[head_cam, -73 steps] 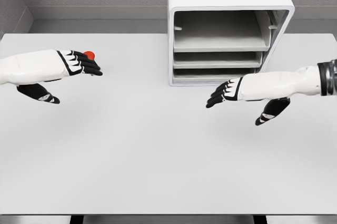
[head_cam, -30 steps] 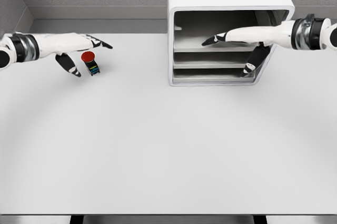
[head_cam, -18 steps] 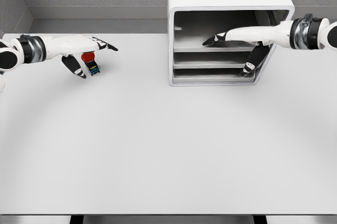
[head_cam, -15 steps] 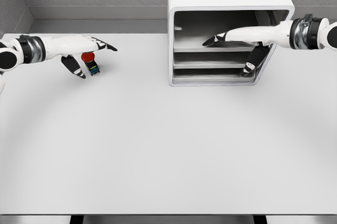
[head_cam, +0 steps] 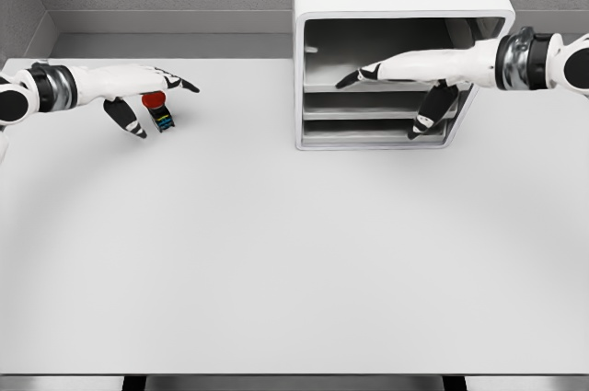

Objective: Slide open multi-storey tabletop storage cabinets and put open load switch and slide close multi-storey tabletop storage cabinets

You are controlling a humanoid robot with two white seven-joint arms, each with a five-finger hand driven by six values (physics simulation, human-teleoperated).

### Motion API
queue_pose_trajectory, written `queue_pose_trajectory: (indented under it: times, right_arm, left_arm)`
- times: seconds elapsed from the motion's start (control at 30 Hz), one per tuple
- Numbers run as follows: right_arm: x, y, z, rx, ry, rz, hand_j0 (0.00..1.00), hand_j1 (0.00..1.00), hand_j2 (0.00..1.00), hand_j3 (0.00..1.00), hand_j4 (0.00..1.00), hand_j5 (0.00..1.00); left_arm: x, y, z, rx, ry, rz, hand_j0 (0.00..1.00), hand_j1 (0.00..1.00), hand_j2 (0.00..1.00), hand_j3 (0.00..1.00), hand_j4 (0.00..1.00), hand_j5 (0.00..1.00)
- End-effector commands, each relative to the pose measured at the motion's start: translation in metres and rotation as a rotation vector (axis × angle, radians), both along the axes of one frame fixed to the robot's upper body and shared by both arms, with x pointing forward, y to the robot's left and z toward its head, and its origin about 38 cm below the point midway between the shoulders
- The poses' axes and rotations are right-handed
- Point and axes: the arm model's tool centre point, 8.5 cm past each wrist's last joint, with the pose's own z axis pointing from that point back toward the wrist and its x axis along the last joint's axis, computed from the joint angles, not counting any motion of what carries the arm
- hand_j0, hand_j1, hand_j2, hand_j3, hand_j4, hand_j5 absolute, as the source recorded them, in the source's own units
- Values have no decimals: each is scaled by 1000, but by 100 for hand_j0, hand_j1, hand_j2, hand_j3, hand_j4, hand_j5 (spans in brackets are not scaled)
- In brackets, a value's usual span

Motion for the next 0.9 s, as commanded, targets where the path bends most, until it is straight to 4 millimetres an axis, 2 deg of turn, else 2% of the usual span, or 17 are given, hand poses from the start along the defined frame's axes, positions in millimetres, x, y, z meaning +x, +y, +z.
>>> queue_pose_trajectory:
  times: [0.0, 0.37, 0.6, 0.67, 0.87]
  right_arm:
    - [2, -2, 0, 2, 14, -30, 100, 100, 100, 100, 100, 100]
    - [0, 0, -3, -11, 17, -36, 100, 100, 100, 100, 100, 100]
    - [-14, 16, 4, -6, 1, 31, 100, 100, 100, 100, 100, 100]
    - [-16, 18, 5, -5, -1, 42, 100, 100, 100, 100, 100, 100]
    - [-32, 24, 7, -5, -6, 89, 100, 100, 100, 100, 100, 100]
  left_arm:
    - [0, 0, 1, -7, 0, 4, 80, 80, 80, 80, 80, 80]
    - [1, 12, -6, -11, 9, 44, 78, 78, 78, 78, 78, 78]
    - [1, 12, -7, -17, 10, 43, 51, 51, 51, 51, 51, 51]
    - [0, 13, -7, -15, 11, 46, 47, 47, 47, 47, 47, 47]
    - [-1, 12, -8, -16, 12, 40, 46, 46, 46, 46, 46, 46]
